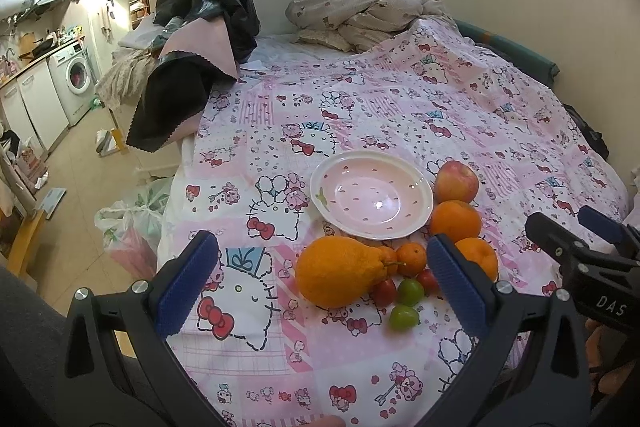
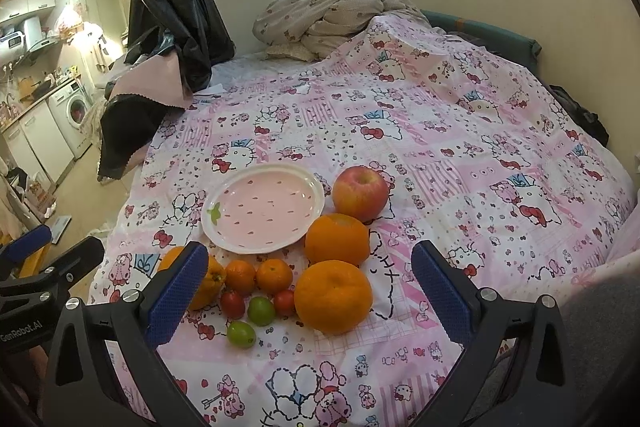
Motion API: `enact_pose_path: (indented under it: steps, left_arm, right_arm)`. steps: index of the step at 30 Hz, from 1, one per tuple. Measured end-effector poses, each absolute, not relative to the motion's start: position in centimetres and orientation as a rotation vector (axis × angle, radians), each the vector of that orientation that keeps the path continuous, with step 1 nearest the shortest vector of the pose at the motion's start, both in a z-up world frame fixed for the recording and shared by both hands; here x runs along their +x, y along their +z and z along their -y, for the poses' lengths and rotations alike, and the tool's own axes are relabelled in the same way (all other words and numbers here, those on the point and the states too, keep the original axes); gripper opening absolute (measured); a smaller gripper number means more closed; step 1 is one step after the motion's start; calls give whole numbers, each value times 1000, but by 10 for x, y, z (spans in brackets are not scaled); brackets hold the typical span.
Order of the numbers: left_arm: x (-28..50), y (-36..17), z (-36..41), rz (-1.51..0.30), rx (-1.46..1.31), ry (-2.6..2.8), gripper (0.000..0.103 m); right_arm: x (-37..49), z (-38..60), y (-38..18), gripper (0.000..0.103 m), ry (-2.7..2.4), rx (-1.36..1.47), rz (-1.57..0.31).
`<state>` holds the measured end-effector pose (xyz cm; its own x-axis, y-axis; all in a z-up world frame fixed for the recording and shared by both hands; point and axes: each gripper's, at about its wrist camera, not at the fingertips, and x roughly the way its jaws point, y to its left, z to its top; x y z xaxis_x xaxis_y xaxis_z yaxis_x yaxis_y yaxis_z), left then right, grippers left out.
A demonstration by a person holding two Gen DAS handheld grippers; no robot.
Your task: Organize fruits
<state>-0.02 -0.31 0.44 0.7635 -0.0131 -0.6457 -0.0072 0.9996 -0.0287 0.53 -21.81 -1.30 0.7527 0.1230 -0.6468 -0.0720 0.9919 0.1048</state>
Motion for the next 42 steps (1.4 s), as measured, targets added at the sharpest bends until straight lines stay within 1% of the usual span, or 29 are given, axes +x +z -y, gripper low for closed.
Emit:
enact_pose_path:
  steps: [42]
  left_arm:
    - [-2, 5, 2, -697, -34, 5, 103]
  right_arm:
    - [3, 211, -12, 103, 113, 59, -709]
